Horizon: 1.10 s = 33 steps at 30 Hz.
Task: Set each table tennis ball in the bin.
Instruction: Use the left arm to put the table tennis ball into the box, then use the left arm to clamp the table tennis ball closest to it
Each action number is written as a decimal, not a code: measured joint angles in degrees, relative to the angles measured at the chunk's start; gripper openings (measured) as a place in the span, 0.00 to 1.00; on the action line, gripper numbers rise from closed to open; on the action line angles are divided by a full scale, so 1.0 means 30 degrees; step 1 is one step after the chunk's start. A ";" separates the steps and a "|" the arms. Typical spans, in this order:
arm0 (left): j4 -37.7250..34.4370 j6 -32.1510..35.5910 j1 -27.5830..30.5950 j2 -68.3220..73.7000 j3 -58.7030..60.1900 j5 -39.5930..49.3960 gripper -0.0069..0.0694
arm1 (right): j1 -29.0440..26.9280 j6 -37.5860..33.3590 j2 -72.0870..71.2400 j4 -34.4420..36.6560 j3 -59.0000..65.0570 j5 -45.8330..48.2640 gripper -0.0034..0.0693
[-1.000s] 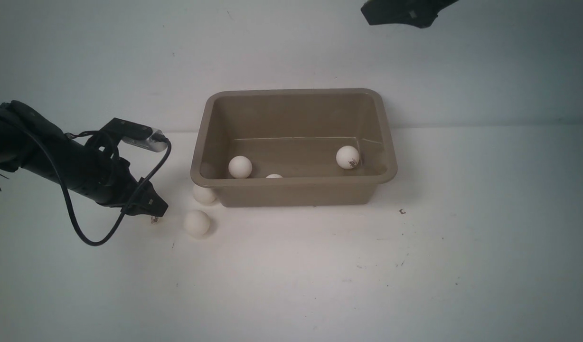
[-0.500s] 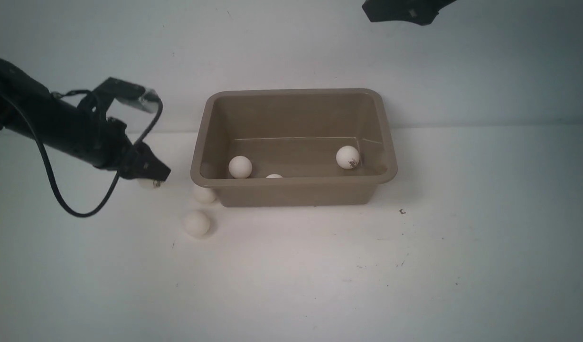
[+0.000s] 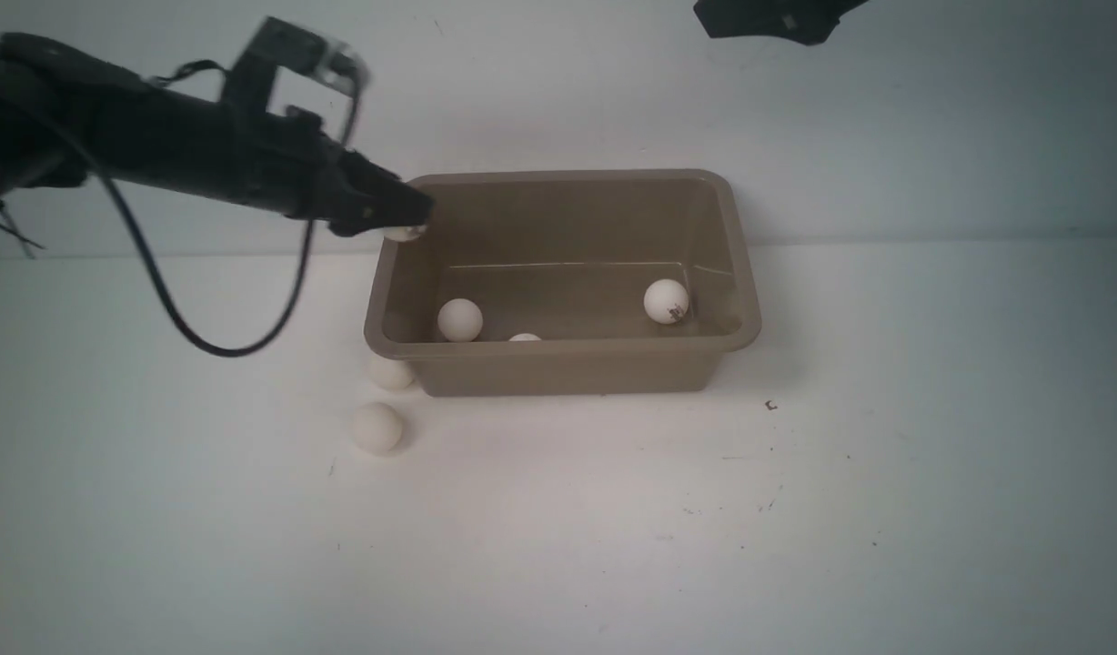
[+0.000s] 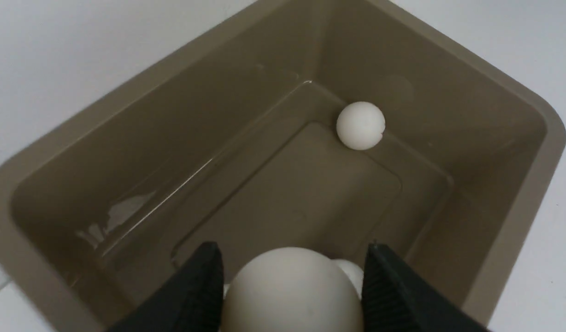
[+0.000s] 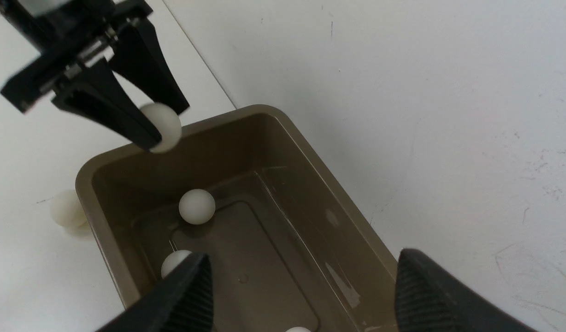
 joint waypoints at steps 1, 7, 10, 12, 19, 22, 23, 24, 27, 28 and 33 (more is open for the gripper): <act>-0.0119 0.0300 -0.0355 0.0224 0.0000 -0.0283 0.55 | 0.0000 0.0000 0.0000 0.0000 0.0000 0.0000 0.71; -0.0832 0.2009 -0.1532 0.1230 -0.0022 -0.1392 0.55 | 0.0000 0.0060 0.0000 0.0000 0.0000 0.0071 0.71; -0.1638 0.2772 -0.1774 0.1530 -0.0022 -0.2125 0.58 | 0.0000 0.0066 0.0000 0.0000 0.0000 0.0284 0.71; -0.2258 0.2741 -0.1835 0.1662 -0.0022 -0.2689 0.67 | 0.0000 0.0066 0.0000 0.0000 0.0000 0.0387 0.71; -0.2155 0.0965 -0.1815 0.1251 -0.0123 -0.3171 0.74 | 0.0000 0.0066 0.0000 0.0000 0.0000 0.0487 0.71; 0.0332 -0.0350 -0.1437 0.0508 -0.0155 -0.3038 0.73 | 0.0000 0.0066 0.0000 -0.0023 0.0000 0.0573 0.71; 0.0849 -0.0839 -0.1317 0.0286 -0.0155 -0.2963 0.73 | 0.0000 0.0066 0.0000 -0.0023 0.0000 0.0573 0.71; 0.1187 -0.0967 -0.1231 0.0236 -0.0155 -0.2939 0.73 | 0.0000 0.0066 0.0000 -0.0023 0.0000 0.0573 0.71; 0.3708 -0.3133 -0.0137 -0.0754 -0.0155 -0.2184 0.73 | 0.0000 0.0083 0.0000 -0.0083 0.0000 0.0573 0.71; 0.4222 -0.3629 0.0324 -0.1088 -0.0155 -0.1669 0.73 | 0.0000 0.0083 0.0000 -0.0083 0.0000 0.0573 0.71; 0.5016 -0.4266 0.2130 -0.1791 -0.0155 0.0555 0.73 | 0.0000 0.0083 0.0000 -0.0104 0.0000 0.0573 0.71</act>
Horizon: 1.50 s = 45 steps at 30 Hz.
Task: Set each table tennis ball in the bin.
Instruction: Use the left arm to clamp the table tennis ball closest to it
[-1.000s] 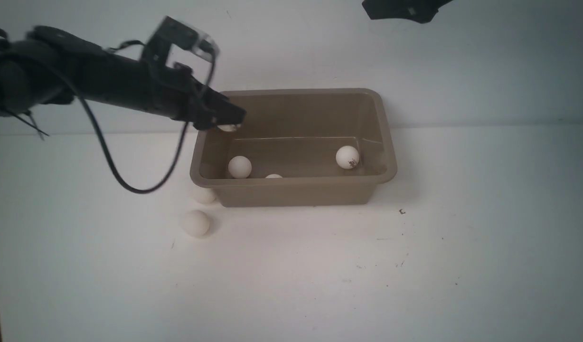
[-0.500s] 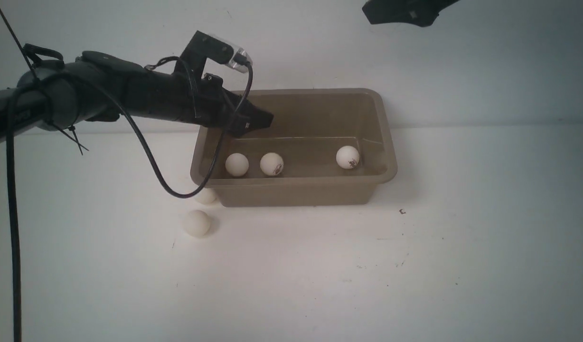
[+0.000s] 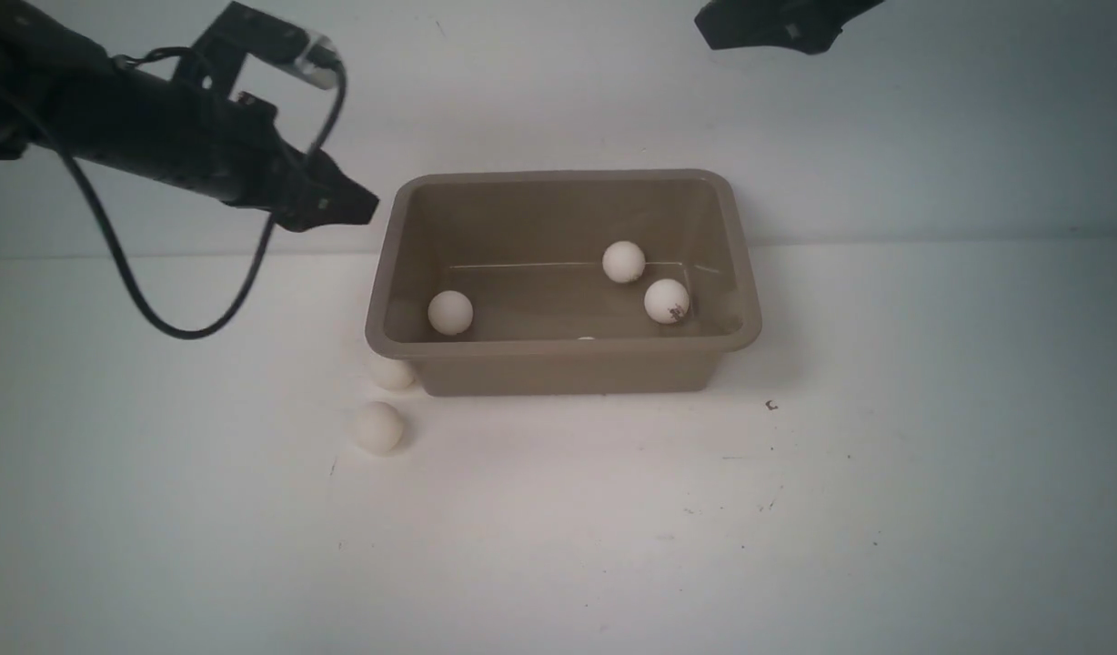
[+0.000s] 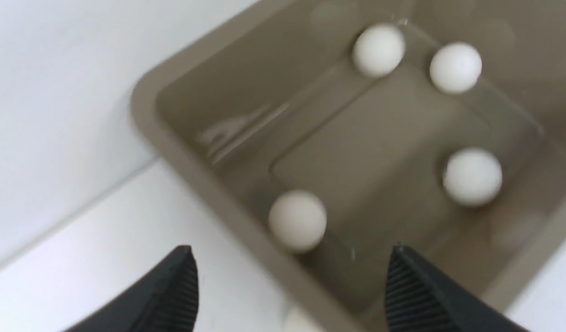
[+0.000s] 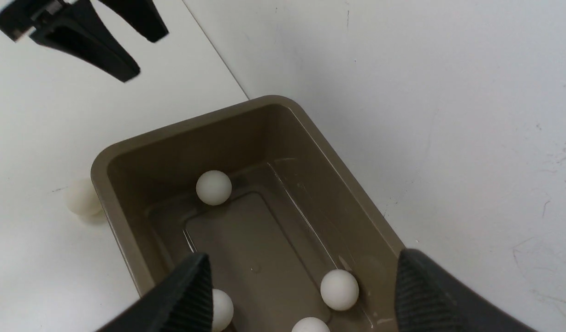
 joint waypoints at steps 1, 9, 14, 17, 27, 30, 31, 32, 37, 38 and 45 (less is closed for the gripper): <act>0.0100 0.0000 0.0278 -0.0059 0.0000 0.0495 0.73 | 0.0000 0.0000 0.0000 0.0000 0.0000 0.0000 0.71; 0.4125 0.1451 0.1183 -0.0209 -0.0065 0.5160 0.73 | 0.0000 0.0000 0.0323 0.0019 0.0000 -0.0020 0.71; 0.5032 0.0879 -0.0005 -0.0209 -0.0065 0.5321 0.73 | 0.0000 0.0000 0.1094 0.0034 0.0000 -0.0020 0.71; 0.5241 0.0210 -0.1057 -0.0140 -0.0065 0.5336 0.73 | 0.0000 0.0000 0.1369 0.0016 0.0000 -0.0082 0.71; 0.8142 -0.2951 -0.2224 0.1377 -0.0065 0.5361 0.73 | 0.0000 0.0000 0.1389 -0.0001 0.0000 -0.0302 0.71; 0.7789 -0.3297 -0.1999 0.1422 -0.0065 0.5297 0.73 | 0.0000 0.0000 0.1389 -0.0001 0.0000 -0.0302 0.71; 0.7538 -0.3370 -0.1935 0.1444 -0.0065 0.5273 0.73 | 0.0000 0.0000 0.1389 -0.0001 0.0000 -0.0302 0.71; 0.7466 -0.3366 -0.1934 0.1445 -0.0065 0.5273 0.73 | 0.0000 0.0000 0.1389 -0.0001 0.0000 -0.0302 0.71; 0.6767 -0.4100 -0.1918 0.1953 -0.0065 0.5224 0.73 | 0.0000 0.0000 0.1389 -0.0001 0.0000 -0.0302 0.71; 0.6624 -0.4323 -0.1918 0.2202 -0.0065 0.5128 0.73 | 0.0000 0.0000 0.1389 -0.0001 0.0000 -0.0302 0.71; 0.6374 -0.4849 -0.2168 0.3013 -0.0065 0.4677 0.73 | 0.0000 -0.0017 0.1389 -0.0001 0.0000 -0.0518 0.71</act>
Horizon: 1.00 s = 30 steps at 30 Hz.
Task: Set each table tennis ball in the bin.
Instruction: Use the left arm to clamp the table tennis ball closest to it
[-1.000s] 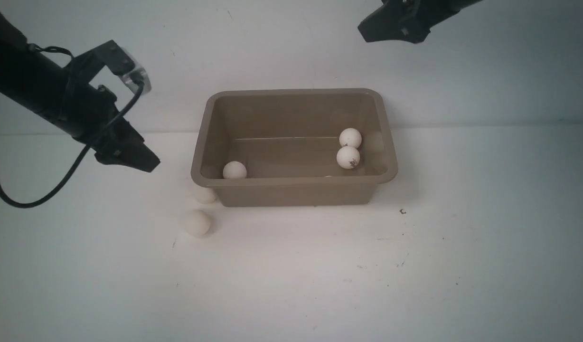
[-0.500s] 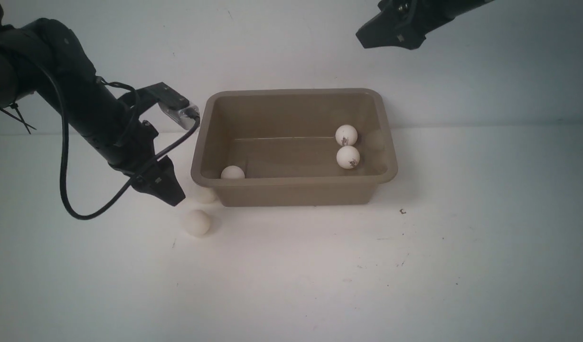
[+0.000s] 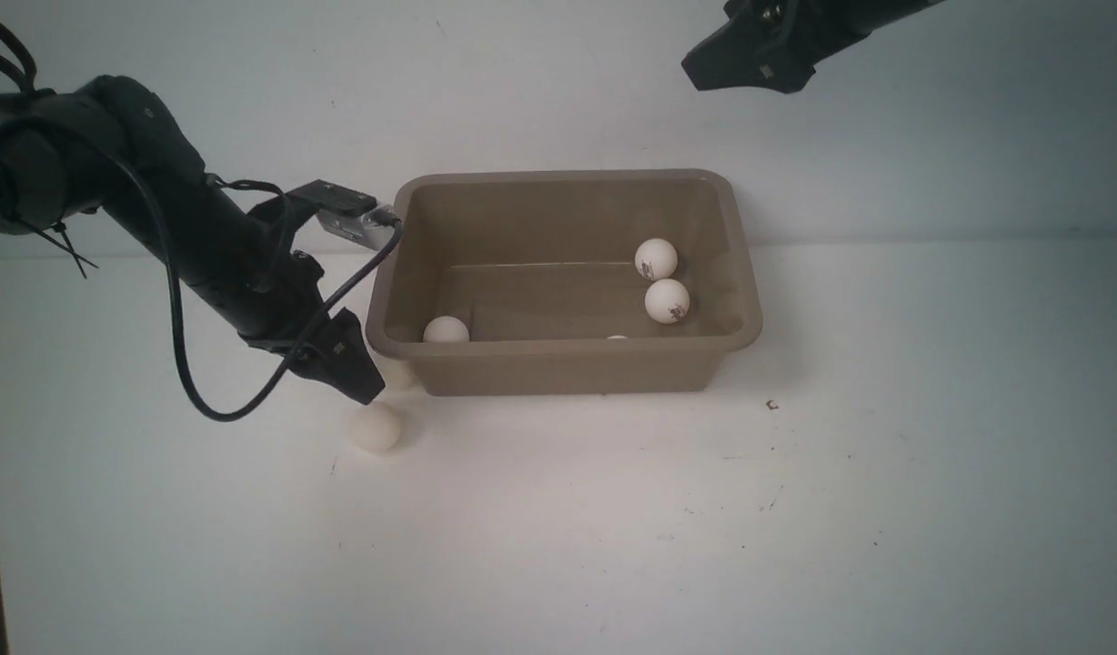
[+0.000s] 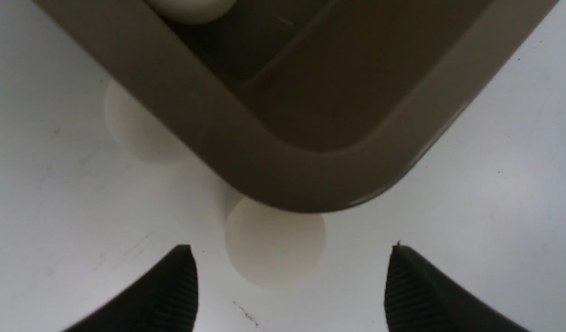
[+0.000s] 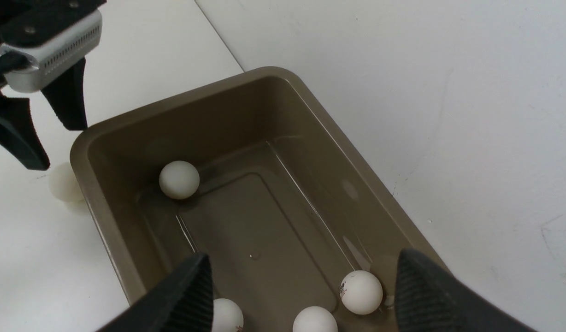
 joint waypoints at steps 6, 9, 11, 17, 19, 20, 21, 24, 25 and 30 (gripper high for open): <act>0.0002 -0.0352 -0.0477 0.0985 0.0000 -0.0355 0.73 | 0.0000 0.0000 0.0000 0.0000 0.0000 -0.0072 0.71; 0.0066 -0.0491 -0.0639 0.1345 0.0000 -0.0508 0.73 | 0.0000 0.0000 0.0000 0.0000 0.0000 -0.0072 0.71; 0.0071 -0.0508 -0.0665 0.1406 0.0000 -0.0600 0.73 | 0.0000 0.0000 0.0000 0.0000 0.0000 -0.0072 0.71; 0.0491 -0.1102 -0.0702 0.1757 -0.0021 -0.0860 0.71 | -0.0022 0.0000 0.0000 0.0000 0.0000 -0.0072 0.71; 0.1233 -0.1787 -0.0702 0.1922 -0.0021 -0.0835 0.65 | -0.0022 0.0000 0.0000 0.0000 0.0000 -0.0072 0.71; 0.1509 -0.1967 -0.0702 0.1990 -0.0021 -0.0780 0.63 | -0.0022 0.0000 0.0000 0.0000 0.0000 -0.0072 0.71; 0.2132 -0.2401 -0.0702 0.2112 -0.0068 -0.0457 0.56 | -0.0022 0.0000 0.0000 0.0000 0.0000 -0.0072 0.71; 0.2604 -0.2833 -0.0702 0.2112 -0.0103 -0.0253 0.55 | -0.0022 0.0000 0.0000 0.0000 0.0000 -0.0072 0.71; 0.2632 -0.2833 -0.0702 0.2112 -0.0124 -0.0253 0.55 | -0.0022 0.0000 0.0000 0.0000 0.0000 -0.0072 0.71; 0.2678 -0.2507 -0.0702 0.2025 -0.0124 -0.0012 0.55 | -0.0022 0.0000 0.0000 0.0000 0.0000 -0.0094 0.71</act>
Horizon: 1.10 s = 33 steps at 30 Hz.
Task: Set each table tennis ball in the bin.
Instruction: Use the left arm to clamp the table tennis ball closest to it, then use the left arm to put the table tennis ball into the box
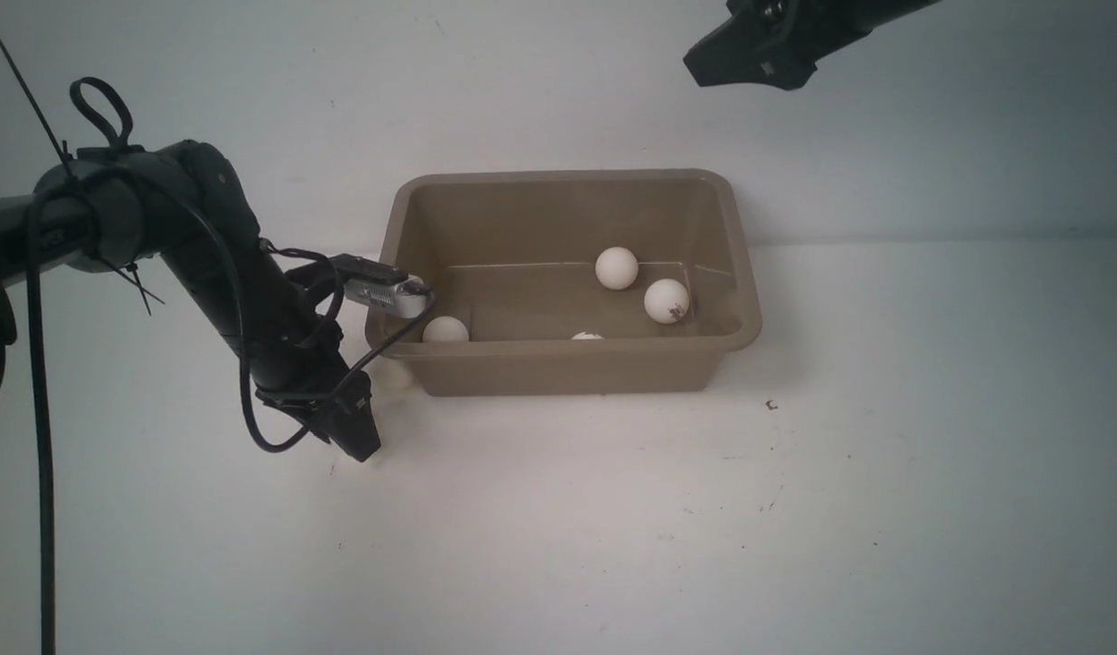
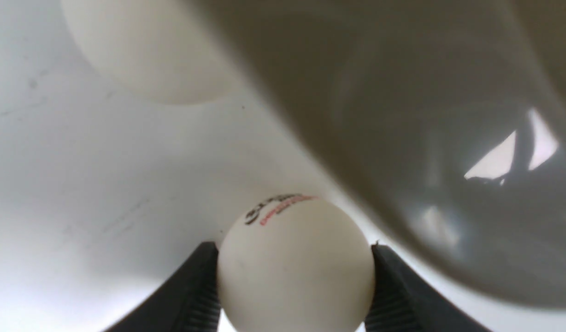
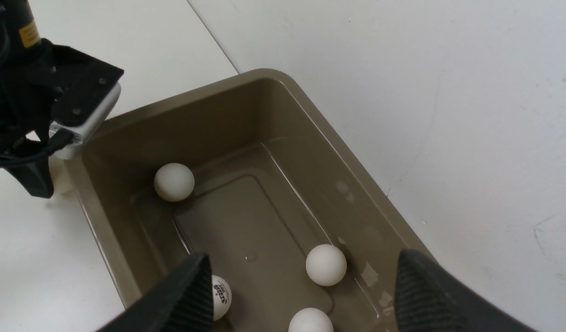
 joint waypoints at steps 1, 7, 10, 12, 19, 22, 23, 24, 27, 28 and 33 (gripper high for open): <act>0.0051 0.0173 0.0000 -0.0075 0.0019 0.0161 0.55 | 0.0000 0.0000 0.0000 0.0000 0.0000 -0.0017 0.71; 0.0238 0.1040 0.0000 -0.1509 -0.0115 0.0506 0.55 | -0.0004 0.0000 0.0000 0.0000 0.0000 -0.0037 0.71; 0.0202 0.1216 0.0000 -0.2463 -0.0823 0.0581 0.55 | -0.0004 0.0000 0.0000 0.0000 0.0000 -0.0037 0.71; -0.0046 0.1255 0.0000 -0.2952 -0.1520 0.0581 0.55 | -0.0004 0.0000 0.0000 0.0000 0.0000 -0.0037 0.71; -0.3600 0.2927 0.0000 -0.3372 -0.3547 -0.0130 0.55 | -0.0004 0.0000 0.0000 0.0018 0.0000 -0.0037 0.71; -0.6629 0.4654 -0.0023 -0.3264 -0.3650 -0.2187 0.55 | -0.0004 0.0000 0.0000 0.0018 0.0000 -0.0037 0.71; -0.7430 0.5055 -0.0023 -0.3181 -0.3696 -0.2656 0.55 | -0.0004 0.0000 0.0000 0.0018 0.0000 -0.0037 0.71; -0.8387 0.5499 -0.0023 -0.3011 -0.3714 -0.3466 0.55 | -0.0004 0.0000 0.0000 0.0018 0.0000 -0.0037 0.71; -1.0571 0.6912 -0.0023 -0.2208 -0.3738 -0.5071 0.55 | -0.0004 0.0000 0.0000 0.0018 0.0000 -0.0037 0.71; -1.1042 0.7382 -0.0023 -0.1863 -0.3738 -0.5207 0.55 | -0.0020 0.0000 0.0000 0.0018 0.0000 -0.0037 0.71; -1.1667 0.8474 -0.0406 -0.0169 -0.3738 -0.5811 0.65 | -0.0038 0.0000 0.0000 0.0018 0.0000 -0.0041 0.71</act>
